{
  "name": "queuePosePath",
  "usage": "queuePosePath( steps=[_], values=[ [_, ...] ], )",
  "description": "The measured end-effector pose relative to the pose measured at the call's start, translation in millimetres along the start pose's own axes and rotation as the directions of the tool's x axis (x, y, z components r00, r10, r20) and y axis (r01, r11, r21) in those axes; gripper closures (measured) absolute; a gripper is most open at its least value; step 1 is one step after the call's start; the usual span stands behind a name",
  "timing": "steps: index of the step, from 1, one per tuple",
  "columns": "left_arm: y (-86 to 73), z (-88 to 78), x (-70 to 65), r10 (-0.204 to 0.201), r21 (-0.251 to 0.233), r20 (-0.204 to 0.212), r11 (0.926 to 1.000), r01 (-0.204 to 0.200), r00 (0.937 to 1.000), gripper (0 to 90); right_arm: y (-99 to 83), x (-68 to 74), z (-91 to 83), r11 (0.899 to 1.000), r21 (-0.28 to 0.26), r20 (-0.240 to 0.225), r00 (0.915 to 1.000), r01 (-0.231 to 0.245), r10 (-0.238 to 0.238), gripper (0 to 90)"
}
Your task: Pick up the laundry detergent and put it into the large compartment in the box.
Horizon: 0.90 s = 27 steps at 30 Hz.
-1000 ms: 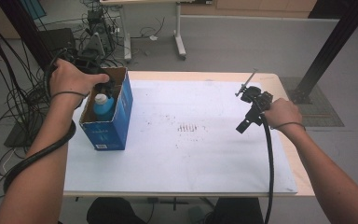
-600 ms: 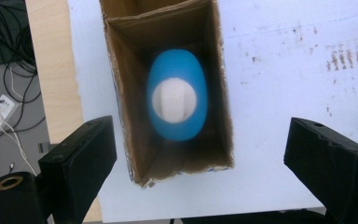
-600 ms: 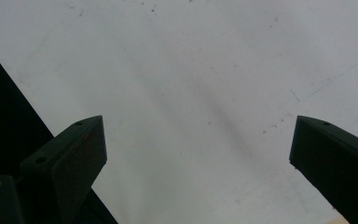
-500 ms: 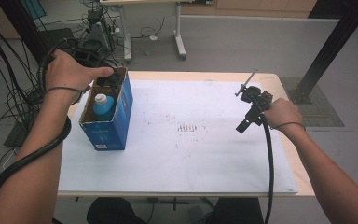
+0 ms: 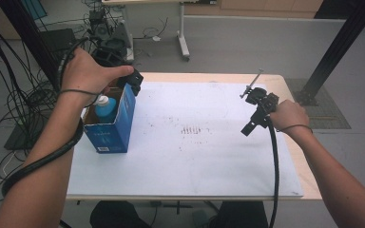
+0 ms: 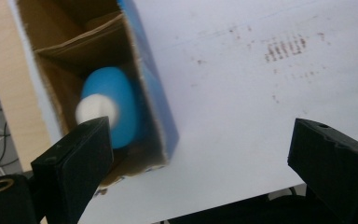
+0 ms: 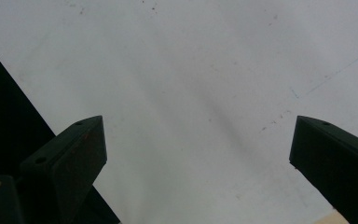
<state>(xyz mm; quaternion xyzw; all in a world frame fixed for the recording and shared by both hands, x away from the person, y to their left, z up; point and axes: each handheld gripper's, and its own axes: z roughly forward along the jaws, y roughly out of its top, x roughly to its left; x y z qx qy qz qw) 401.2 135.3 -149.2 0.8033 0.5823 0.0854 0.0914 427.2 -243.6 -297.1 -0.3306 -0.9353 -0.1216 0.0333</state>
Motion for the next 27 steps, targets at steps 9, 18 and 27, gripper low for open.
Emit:
queuePosePath(
  steps=[9, 18, 27],
  values=[
    [7.3, 10.7, -36.6, 0.082, 0.01, 0.052, 0.9965, -0.083, 0.9953, 7.0, 1.5, 2.6, -1.5, 1.0, 0.005, 0.002, 1.0, 0.005, -0.005, 3.6],
    [15.2, 38.8, -70.9, 0.13, 0.018, 0.099, 0.991, -0.133, 0.9865, 7.0, -2.0, 4.6, -4.9, 1.0, 0.001, 0.007, 1.0, 0.004, -0.004, 3.7],
    [10.7, 68.6, -89.9, 0.158, 0.051, 0.119, 0.985, -0.165, 0.9802, 7.4, -9.2, 7.3, -14.3, 1.0, -0.012, 0.028, 0.9993, -0.025, 0.025, 3.6]
  ],
)
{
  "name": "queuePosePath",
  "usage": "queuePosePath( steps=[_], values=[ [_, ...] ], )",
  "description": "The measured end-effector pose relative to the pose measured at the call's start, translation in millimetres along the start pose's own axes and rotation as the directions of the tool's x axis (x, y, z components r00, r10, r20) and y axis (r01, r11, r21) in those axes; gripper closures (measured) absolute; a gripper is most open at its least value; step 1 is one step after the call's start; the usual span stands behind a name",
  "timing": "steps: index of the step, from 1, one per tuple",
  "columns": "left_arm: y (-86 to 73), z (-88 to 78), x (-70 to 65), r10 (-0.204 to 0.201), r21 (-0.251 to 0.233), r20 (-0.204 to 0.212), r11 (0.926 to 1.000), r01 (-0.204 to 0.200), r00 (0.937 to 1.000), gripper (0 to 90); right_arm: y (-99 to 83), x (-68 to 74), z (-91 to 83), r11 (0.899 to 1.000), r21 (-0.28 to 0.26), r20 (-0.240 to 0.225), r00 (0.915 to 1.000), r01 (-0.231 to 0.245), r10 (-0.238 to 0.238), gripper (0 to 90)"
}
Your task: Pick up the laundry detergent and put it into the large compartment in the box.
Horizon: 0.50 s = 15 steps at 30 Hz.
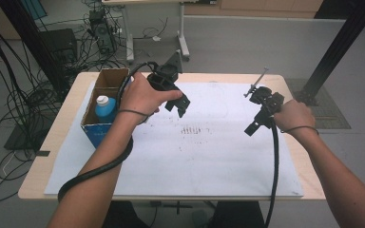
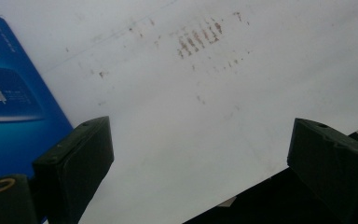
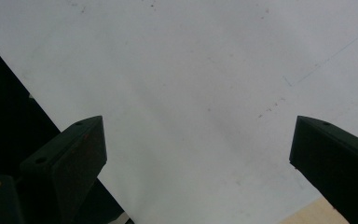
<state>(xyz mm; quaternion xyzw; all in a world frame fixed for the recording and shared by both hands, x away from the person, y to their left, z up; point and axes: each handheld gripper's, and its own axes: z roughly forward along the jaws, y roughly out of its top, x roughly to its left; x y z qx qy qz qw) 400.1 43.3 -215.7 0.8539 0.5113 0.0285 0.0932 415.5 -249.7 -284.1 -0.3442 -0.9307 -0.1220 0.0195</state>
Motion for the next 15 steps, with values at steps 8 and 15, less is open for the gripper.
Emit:
queuePosePath(
  steps=[8, 15],
  values=[
    [-2.9, 17.2, 1.5, -0.007, 0.019, 0.004, 0.9998, 0.007, 1.0, 7.6, 2.1, 6.1, -8.8, 1.0, -0.001, 0.019, 0.9998, 0.004, -0.004, 3.6],
    [-2.0, 21.1, 1.5, -0.006, 0.025, 0.006, 0.9997, 0.005, 1.0, 7.6, 4.2, 7.4, -8.0, 1.0, -0.002, 0.018, 0.9998, 0.011, -0.011, 3.7]
  ],
)
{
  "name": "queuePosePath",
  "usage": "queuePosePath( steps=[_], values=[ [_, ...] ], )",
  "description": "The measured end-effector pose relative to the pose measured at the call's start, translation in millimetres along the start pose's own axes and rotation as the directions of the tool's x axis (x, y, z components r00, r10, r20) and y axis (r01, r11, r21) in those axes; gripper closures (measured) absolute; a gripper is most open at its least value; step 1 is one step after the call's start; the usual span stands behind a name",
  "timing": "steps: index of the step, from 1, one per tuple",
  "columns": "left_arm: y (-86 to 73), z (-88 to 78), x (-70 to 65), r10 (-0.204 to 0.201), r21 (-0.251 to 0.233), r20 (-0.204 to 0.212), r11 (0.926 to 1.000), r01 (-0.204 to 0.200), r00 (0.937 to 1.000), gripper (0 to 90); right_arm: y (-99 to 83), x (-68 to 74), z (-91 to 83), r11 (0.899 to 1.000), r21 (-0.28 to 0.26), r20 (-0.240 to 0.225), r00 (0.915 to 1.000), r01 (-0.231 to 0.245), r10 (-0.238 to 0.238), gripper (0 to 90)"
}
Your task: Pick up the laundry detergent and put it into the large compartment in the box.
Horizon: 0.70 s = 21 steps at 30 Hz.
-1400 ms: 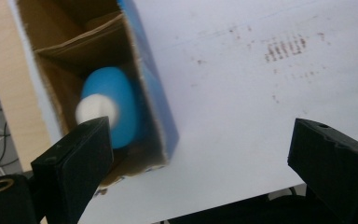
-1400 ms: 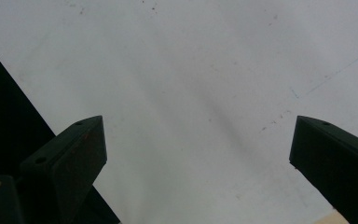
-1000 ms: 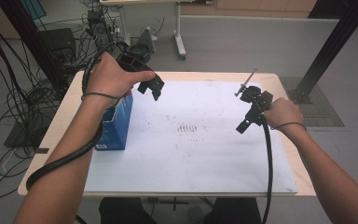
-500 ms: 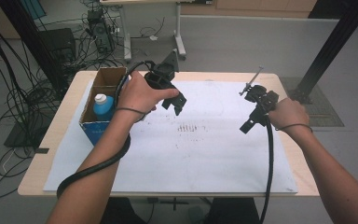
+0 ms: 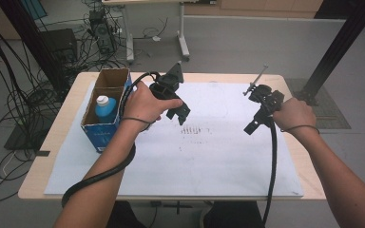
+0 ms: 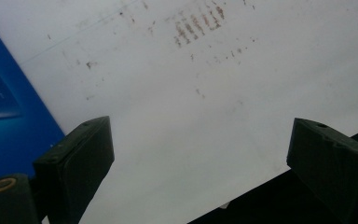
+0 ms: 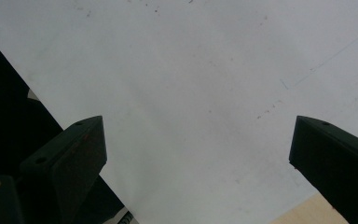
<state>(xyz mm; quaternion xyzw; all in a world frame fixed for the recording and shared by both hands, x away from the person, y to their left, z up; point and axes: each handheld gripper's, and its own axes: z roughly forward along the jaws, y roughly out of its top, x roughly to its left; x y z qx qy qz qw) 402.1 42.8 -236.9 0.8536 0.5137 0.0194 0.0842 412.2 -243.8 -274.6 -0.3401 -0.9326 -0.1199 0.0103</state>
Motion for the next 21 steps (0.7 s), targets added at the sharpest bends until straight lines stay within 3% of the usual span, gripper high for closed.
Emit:
queuePosePath(
  steps=[21],
  values=[
    [7.6, 7.9, -6.7, 0.012, 0.012, 0.013, 0.9999, -0.013, 0.9998, 7.6, -4.3, -11.1, 10.0, 1.0, 0.004, -0.026, 0.9996, -0.013, 0.013, 3.6]
  ],
)
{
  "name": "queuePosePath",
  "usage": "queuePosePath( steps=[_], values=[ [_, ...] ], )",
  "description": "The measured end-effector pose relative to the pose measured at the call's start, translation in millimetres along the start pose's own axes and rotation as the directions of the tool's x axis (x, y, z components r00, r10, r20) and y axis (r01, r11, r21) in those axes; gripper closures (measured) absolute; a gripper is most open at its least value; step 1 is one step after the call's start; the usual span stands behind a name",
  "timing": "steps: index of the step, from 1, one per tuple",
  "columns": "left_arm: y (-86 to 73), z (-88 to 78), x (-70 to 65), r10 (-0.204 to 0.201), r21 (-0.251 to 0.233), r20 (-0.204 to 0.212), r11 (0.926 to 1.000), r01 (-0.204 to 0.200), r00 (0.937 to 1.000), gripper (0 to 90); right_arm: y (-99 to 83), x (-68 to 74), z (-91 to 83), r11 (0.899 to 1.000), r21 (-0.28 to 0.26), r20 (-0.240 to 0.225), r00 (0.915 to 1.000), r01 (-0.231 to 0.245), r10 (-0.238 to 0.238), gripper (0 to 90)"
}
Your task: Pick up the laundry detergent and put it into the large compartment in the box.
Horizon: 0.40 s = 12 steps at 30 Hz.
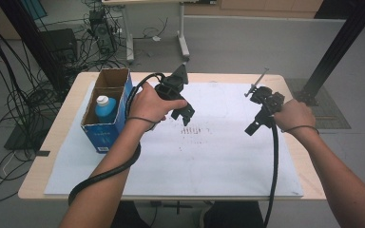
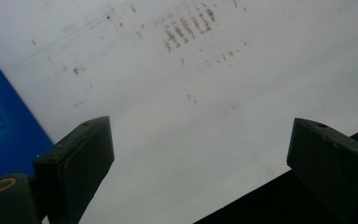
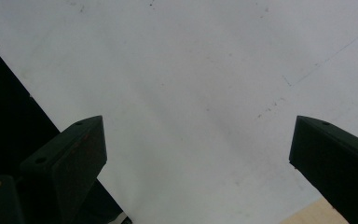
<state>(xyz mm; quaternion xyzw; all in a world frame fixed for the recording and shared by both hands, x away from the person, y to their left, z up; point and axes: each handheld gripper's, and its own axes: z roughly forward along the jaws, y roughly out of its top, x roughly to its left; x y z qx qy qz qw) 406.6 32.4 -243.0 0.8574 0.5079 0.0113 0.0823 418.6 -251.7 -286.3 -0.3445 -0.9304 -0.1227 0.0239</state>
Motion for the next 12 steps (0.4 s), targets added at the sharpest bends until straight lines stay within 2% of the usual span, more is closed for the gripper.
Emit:
queuePosePath(
  steps=[12],
  values=[
    [-2.9, 2.1, -0.2, 0.001, 0.005, 0.007, 1.0, -0.001, 1.0, 7.6, -2.4, 2.8, -1.4, 1.0, 0.005, 0.01, 1.0, 0.001, -0.001, 3.7]
  ],
)
